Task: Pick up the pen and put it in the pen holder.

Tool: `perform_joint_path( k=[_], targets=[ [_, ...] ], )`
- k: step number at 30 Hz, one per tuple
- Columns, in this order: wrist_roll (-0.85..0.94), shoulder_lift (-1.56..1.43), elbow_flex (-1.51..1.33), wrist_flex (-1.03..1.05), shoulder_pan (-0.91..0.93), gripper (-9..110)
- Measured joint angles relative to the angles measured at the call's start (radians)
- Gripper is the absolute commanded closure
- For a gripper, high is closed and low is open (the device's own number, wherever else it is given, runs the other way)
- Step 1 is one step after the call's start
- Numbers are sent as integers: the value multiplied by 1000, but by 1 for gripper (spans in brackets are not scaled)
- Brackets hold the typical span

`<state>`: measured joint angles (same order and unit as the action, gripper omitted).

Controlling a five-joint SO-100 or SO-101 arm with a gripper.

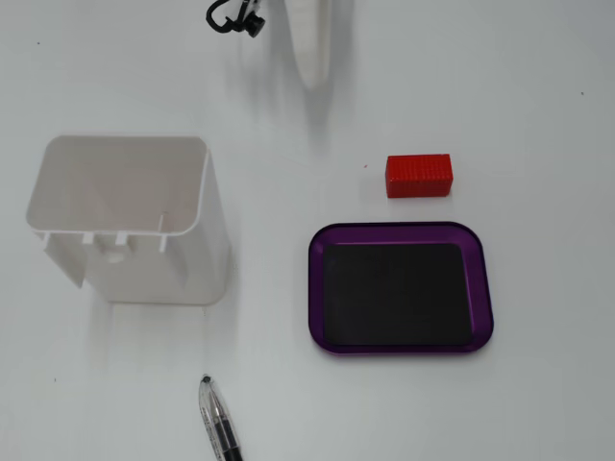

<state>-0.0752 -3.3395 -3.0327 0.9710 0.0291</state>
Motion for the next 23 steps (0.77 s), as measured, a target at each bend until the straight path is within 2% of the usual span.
perform_joint_path(
  k=[5,10,23],
  targets=[
    [0,-9,-58,55,-2,89],
    [0,-9,-61,87,-2,103],
    [0,-9,-61,184,-2,102]
  ],
)
